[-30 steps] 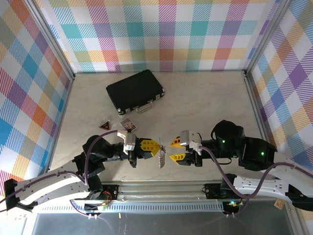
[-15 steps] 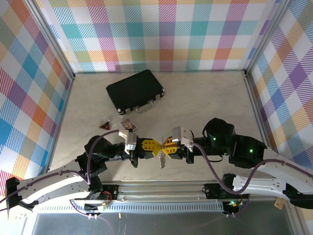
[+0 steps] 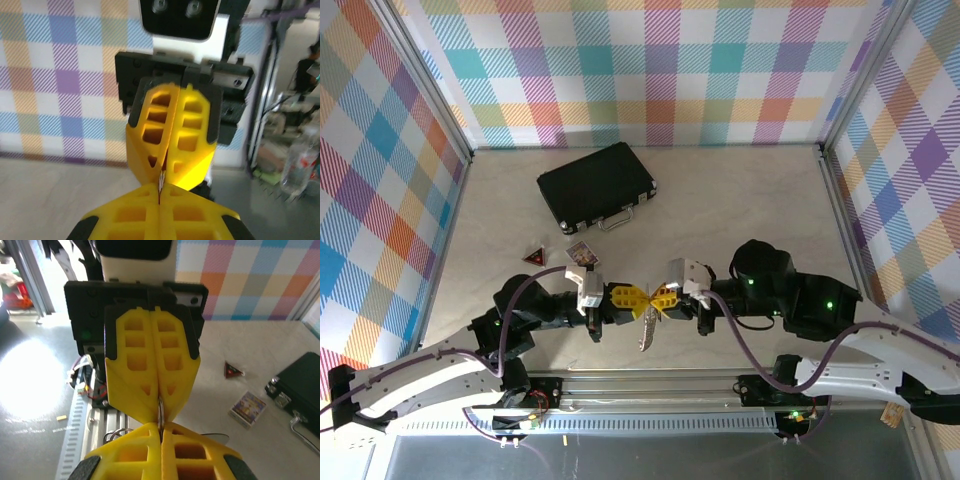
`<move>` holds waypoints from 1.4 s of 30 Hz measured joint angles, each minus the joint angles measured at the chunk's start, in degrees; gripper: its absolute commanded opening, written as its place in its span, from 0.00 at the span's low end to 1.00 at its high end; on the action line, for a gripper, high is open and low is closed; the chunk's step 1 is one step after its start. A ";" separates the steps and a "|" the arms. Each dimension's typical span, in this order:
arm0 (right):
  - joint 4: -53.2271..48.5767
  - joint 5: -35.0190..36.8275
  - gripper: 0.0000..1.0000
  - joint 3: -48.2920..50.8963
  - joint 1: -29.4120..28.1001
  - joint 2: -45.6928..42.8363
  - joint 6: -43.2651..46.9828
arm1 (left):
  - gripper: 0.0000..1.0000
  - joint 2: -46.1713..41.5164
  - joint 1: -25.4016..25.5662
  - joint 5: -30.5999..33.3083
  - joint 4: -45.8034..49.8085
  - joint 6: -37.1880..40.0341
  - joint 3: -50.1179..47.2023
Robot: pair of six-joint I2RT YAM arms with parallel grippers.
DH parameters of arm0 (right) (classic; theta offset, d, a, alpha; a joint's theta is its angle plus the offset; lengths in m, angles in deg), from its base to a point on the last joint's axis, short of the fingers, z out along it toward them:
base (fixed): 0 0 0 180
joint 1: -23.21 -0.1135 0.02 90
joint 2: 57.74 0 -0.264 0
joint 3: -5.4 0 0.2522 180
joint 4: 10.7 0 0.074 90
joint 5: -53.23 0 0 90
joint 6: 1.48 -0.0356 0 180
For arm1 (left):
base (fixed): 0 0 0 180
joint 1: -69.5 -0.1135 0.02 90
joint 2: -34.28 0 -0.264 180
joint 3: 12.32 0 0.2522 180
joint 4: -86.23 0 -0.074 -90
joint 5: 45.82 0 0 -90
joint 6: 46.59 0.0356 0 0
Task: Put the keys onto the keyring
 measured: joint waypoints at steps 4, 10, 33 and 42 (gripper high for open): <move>-5.49 1.53 0.00 -4.37 0.04 3.30 2.49 | 0.17 1.97 0.00 2.89 13.77 5.62 7.48; -12.79 3.41 0.00 -8.41 0.37 7.06 5.29 | 0.06 6.05 0.00 4.09 26.86 10.62 14.43; -9.03 2.51 0.19 -6.27 0.24 3.76 4.04 | 0.00 1.84 0.09 3.67 19.08 8.70 8.92; -6.36 -0.17 0.28 -5.27 0.20 1.81 2.16 | 0.00 0.44 0.09 0.83 8.48 3.96 3.41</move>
